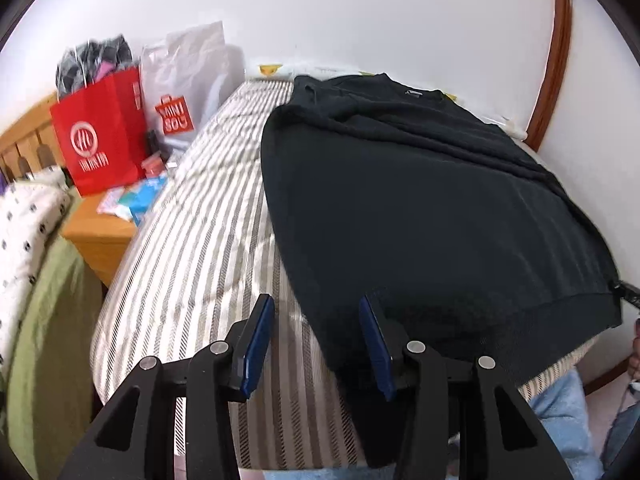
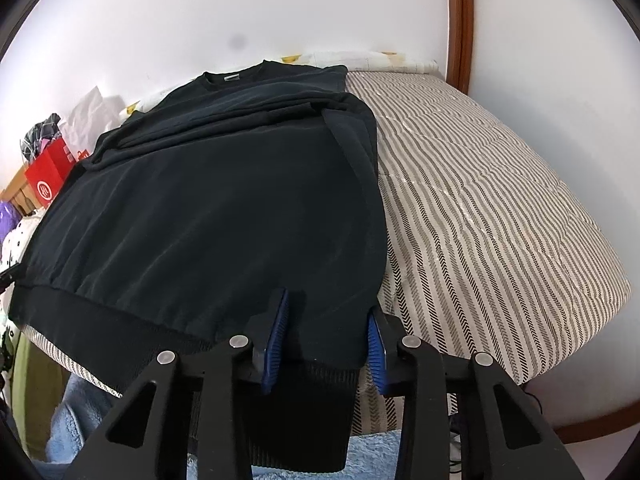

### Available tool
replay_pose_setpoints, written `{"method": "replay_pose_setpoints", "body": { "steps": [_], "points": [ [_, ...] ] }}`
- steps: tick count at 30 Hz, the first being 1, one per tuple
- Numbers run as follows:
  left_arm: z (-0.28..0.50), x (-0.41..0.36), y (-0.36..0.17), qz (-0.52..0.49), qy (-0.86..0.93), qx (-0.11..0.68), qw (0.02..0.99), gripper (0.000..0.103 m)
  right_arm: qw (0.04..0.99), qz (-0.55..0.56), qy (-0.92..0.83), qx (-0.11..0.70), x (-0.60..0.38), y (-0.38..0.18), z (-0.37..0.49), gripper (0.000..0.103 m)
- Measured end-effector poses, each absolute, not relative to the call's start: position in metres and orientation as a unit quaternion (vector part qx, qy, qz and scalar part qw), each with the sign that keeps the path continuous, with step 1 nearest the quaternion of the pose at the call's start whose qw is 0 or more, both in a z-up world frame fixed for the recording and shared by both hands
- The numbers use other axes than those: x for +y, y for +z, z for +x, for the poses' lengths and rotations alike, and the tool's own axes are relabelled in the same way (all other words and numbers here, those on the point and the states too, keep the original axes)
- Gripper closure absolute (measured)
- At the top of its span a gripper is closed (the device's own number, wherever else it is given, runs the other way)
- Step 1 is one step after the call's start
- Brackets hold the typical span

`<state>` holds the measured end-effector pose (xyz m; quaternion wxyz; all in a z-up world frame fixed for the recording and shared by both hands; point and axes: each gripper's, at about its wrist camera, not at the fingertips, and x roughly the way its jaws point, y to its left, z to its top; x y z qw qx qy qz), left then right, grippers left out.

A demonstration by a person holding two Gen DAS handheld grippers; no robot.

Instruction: Fold small clothes

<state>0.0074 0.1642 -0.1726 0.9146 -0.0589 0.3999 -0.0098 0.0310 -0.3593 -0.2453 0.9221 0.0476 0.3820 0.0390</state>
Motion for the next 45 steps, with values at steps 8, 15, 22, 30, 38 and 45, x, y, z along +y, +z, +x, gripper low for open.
{"method": "replay_pose_setpoints", "body": {
  "steps": [8,15,22,30,38,45],
  "points": [
    [0.010,0.158,-0.173,-0.062,-0.022,0.403,0.913,0.064,0.922,0.062,0.055,0.377,-0.365,-0.246,0.024,0.071],
    [0.011,0.150,-0.173,-0.047,-0.028,0.414,0.909,0.073,0.922,0.086,0.074,0.371,-0.371,-0.247,0.014,0.072],
    [0.027,0.145,-0.173,-0.054,-0.011,0.414,0.909,0.088,0.927,0.078,0.044,0.365,-0.354,-0.246,0.036,0.074],
    [0.017,0.152,-0.162,-0.073,-0.018,0.416,0.906,0.096,0.930,0.067,0.054,0.356,-0.359,-0.233,0.034,0.094],
    [-0.017,0.149,-0.130,-0.087,-0.057,0.384,0.917,0.096,0.944,0.081,0.073,0.311,-0.379,-0.206,-0.004,0.094],
    [-0.011,0.155,-0.108,-0.109,-0.074,0.348,0.928,0.096,0.946,0.130,0.107,0.275,-0.388,-0.182,0.001,0.094]
  ]
}}
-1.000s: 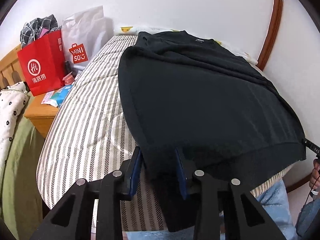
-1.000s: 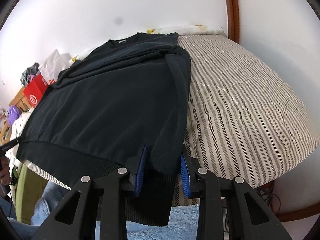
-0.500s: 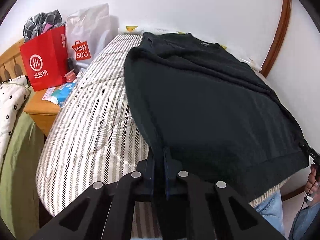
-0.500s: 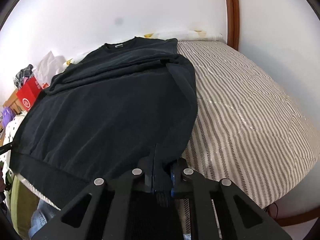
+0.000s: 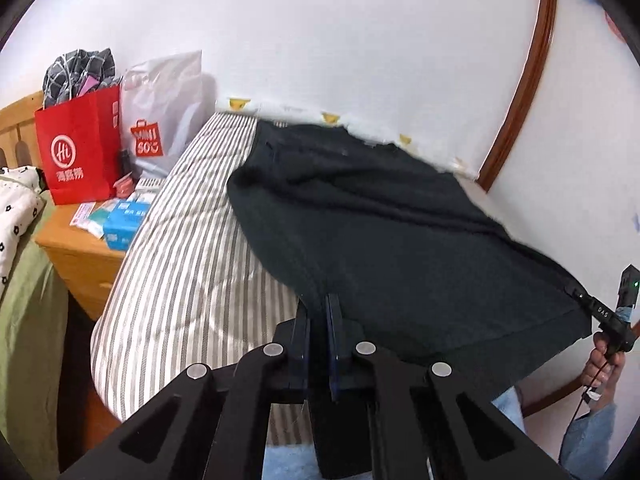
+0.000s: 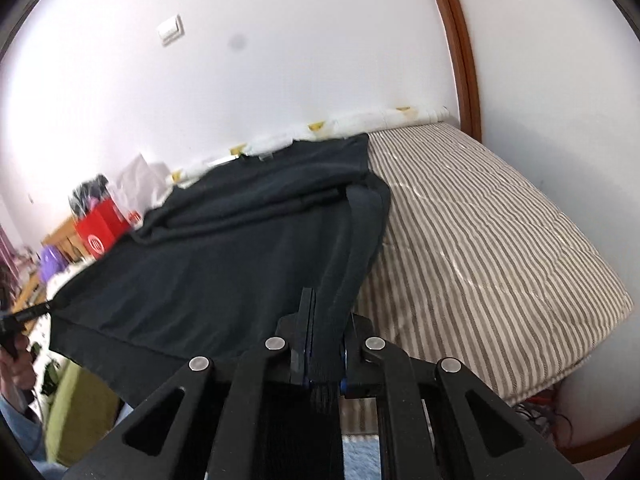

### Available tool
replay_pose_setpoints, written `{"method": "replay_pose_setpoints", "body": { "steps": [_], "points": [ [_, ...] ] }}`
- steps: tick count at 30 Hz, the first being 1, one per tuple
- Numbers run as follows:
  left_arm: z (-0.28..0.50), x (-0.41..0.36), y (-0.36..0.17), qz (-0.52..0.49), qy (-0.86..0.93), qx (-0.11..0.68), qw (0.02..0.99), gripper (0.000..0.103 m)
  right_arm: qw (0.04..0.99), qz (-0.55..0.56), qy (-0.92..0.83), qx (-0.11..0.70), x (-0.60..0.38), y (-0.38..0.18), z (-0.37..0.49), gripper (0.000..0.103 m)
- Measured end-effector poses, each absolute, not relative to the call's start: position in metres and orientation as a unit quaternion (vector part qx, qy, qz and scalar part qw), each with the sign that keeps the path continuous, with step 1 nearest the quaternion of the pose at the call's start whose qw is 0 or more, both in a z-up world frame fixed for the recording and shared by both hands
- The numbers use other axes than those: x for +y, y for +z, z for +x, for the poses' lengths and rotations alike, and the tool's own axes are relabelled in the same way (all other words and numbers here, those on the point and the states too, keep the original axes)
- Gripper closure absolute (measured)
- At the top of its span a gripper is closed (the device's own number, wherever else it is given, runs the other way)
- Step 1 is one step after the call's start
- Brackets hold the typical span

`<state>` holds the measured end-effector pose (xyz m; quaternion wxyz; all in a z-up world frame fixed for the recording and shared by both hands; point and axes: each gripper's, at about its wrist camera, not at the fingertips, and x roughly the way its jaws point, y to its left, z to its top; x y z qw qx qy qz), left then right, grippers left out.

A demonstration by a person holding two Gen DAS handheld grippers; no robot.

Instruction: Fold small clothes

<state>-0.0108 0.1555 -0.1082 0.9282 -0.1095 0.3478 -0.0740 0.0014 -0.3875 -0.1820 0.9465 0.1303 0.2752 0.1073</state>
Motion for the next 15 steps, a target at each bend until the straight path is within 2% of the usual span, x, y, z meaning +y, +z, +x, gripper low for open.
{"method": "replay_pose_setpoints", "body": {
  "steps": [7,15],
  "points": [
    [0.033,0.164,-0.080,-0.097,-0.062,0.303,0.946,0.096,0.957,0.127,0.121,0.229,-0.376,-0.131,0.044,0.094],
    [0.120,0.168,-0.058,-0.110,-0.024,0.306,0.945,0.096,0.951,0.152,0.110,0.245,-0.364,-0.091,0.146,0.094]
  ]
}}
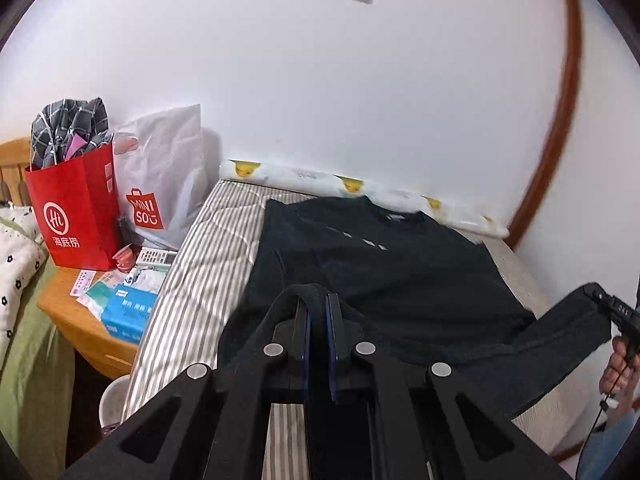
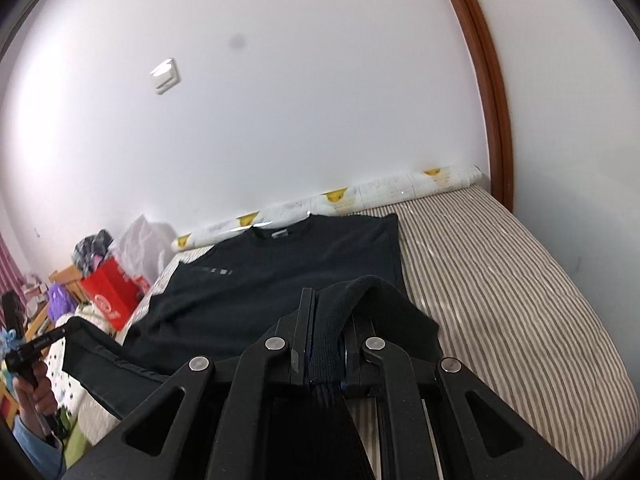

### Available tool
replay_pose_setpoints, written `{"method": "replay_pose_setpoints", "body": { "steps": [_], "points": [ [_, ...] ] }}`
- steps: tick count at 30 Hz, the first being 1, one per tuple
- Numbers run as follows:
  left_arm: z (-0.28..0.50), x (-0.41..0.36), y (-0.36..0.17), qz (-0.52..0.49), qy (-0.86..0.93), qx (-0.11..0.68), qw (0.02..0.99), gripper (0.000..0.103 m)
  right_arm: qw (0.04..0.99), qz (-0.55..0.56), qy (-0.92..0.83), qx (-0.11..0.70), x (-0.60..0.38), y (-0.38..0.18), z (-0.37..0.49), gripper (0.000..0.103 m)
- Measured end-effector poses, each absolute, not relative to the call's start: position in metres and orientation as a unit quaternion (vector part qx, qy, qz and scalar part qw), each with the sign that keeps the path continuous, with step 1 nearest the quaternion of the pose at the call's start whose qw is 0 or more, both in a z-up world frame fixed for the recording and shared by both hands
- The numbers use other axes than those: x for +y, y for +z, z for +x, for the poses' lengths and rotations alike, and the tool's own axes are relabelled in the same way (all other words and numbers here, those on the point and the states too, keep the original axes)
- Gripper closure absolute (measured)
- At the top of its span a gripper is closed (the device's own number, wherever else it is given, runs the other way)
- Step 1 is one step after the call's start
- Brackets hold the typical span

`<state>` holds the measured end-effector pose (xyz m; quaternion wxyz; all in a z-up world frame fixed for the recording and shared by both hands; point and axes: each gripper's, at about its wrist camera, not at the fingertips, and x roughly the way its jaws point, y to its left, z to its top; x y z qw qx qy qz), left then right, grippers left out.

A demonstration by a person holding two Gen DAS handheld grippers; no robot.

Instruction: Fold small clothes

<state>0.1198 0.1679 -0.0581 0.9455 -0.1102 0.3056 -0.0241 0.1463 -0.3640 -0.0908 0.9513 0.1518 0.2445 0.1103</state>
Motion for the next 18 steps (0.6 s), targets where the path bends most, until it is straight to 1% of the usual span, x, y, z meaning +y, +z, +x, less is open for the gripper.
{"method": "replay_pose_setpoints", "body": {
  "steps": [12,18],
  "points": [
    [0.251,0.172,-0.070,-0.116,0.007,0.332,0.936,0.096,0.944,0.155,0.108,0.272,-0.357,-0.091,0.281,0.094],
    [0.298,0.168,-0.096,-0.102,0.023,0.372,0.922,0.096,0.937,0.137,0.098,0.306,-0.358,-0.118,0.337,0.094]
  ]
}}
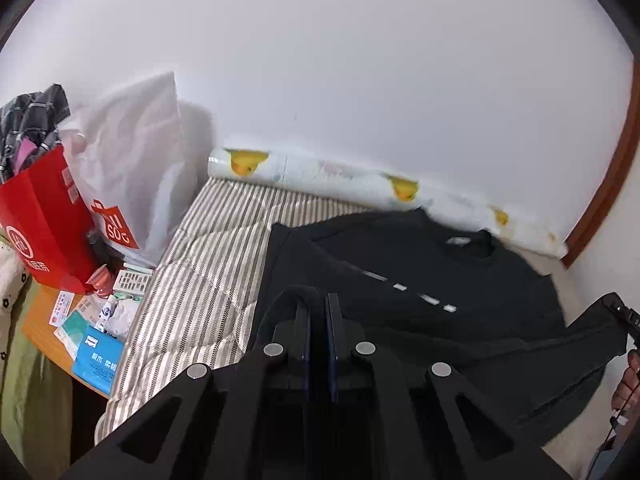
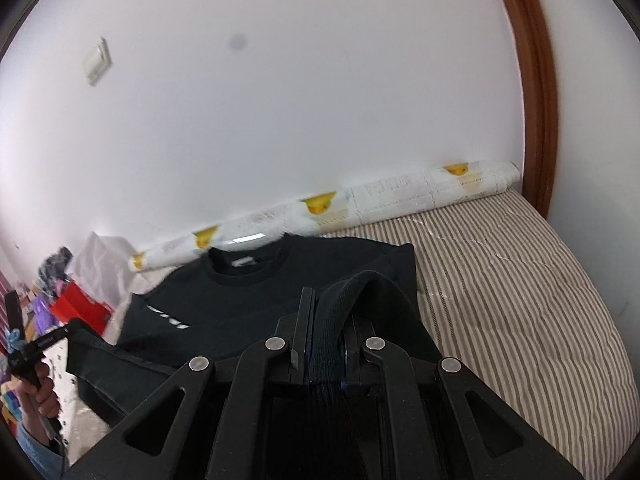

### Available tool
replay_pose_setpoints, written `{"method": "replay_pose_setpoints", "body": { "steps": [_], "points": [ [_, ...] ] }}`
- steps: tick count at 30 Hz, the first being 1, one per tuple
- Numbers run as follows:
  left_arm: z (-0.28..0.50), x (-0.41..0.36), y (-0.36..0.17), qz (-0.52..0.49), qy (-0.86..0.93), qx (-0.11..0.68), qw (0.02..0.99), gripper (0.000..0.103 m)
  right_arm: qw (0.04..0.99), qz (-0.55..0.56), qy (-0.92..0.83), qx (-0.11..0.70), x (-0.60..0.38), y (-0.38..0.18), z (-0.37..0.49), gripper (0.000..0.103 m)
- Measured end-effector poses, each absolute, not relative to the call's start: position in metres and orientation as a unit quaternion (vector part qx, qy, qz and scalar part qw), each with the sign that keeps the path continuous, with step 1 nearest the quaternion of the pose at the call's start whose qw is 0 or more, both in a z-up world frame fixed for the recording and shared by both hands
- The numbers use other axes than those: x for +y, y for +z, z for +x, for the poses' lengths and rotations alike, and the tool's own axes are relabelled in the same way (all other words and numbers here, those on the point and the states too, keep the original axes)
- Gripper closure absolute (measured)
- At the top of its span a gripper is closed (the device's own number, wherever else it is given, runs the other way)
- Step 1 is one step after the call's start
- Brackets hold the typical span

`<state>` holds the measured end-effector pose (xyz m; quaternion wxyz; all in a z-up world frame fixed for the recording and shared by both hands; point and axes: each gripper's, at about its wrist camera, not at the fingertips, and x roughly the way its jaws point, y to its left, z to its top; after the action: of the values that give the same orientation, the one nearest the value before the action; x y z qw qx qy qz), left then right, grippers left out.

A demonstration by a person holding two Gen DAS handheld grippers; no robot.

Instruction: Fold small clothes

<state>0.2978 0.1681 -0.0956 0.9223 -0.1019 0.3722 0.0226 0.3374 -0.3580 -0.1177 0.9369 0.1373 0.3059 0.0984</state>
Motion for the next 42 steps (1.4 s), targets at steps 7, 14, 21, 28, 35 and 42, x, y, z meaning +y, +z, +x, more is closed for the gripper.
{"method": "replay_pose_setpoints", "body": {
  "steps": [7,14,21,28,35,42],
  "points": [
    [0.318,0.167,-0.126,-0.086,0.036,0.406,0.909,0.095,0.924,0.114,0.077,0.358,-0.353,-0.160,0.375,0.094],
    [0.316,0.162,-0.130,-0.060,0.037,0.410,0.910,0.091,0.907,0.083,0.054,0.409,-0.346,-0.184,0.381,0.086],
    [0.278,0.162,-0.122,-0.057,0.037,0.403,0.913,0.064,0.921,0.078,0.044,0.379,-0.365,-0.158,0.314,0.056],
    [0.221,0.172,-0.138,-0.100,0.021,0.419,0.902,0.063,0.917,0.069,0.047,0.389,-0.371,-0.170,0.247,0.050],
    [0.170,0.187,-0.155,-0.142,0.025,0.424,0.894,0.042,0.898,0.113,0.052,0.423,-0.374,-0.201,0.217,0.045],
    [0.163,0.199,-0.177,-0.212,-0.003,0.437,0.874,0.042,0.883,0.134,0.045,0.447,-0.372,-0.214,0.214,0.041]
  ]
}}
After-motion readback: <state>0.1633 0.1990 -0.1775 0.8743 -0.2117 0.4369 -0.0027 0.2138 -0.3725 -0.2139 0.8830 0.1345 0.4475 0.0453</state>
